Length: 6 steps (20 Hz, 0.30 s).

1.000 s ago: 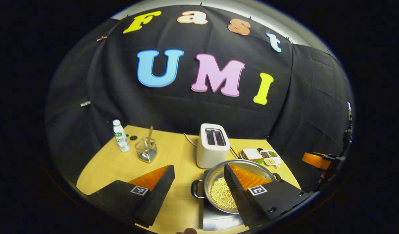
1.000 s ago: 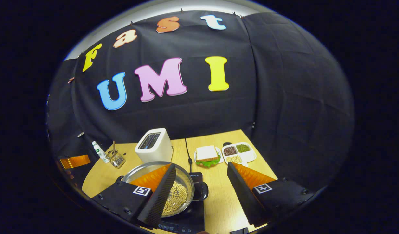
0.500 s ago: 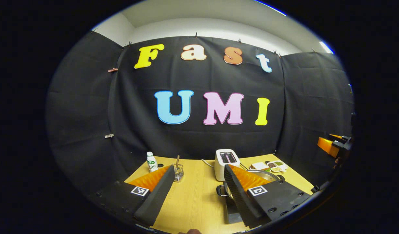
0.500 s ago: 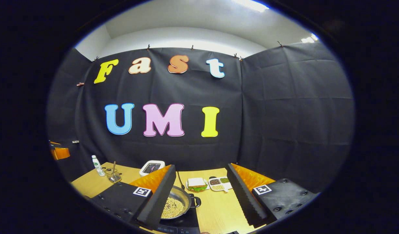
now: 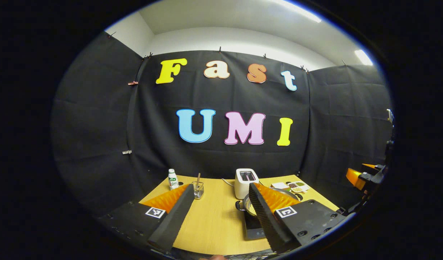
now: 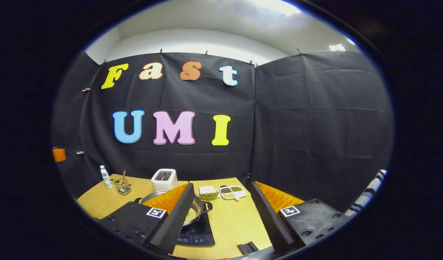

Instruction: First push the handle of the pot to place it horizontally, then grasp the pot with both hands and set it on the induction cooktop.

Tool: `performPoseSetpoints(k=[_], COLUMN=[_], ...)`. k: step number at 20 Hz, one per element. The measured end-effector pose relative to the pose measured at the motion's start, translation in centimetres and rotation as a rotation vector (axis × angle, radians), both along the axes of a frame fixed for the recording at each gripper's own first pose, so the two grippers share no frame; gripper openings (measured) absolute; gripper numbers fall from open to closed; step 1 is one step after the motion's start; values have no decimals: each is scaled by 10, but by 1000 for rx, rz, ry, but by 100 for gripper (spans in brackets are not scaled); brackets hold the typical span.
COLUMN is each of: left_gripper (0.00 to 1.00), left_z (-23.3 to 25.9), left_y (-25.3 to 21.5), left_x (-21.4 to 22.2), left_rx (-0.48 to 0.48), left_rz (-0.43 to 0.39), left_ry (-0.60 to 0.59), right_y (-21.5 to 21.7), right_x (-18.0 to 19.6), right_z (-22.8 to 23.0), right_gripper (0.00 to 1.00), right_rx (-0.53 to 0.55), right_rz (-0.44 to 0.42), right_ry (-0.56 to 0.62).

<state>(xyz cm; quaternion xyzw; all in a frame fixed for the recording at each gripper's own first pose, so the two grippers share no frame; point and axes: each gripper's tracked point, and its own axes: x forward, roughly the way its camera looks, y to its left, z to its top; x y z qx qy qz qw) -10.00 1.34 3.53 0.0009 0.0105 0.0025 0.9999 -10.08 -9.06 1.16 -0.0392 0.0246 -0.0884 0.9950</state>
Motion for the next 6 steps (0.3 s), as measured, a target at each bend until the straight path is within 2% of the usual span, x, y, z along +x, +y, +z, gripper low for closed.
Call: performPoseSetpoints(k=[2,6], left_gripper=[95,95], left_z=[2,4], left_y=[6,10], left_x=[-5,-7], left_rx=[13,7], left_rz=[11,19], left_ry=[-3,-2], right_y=[6,14], right_x=[0,6], right_z=[15,12], right_gripper=[98,98], right_rx=[46,61], right_rz=[4,24], right_ry=[-31,-23])
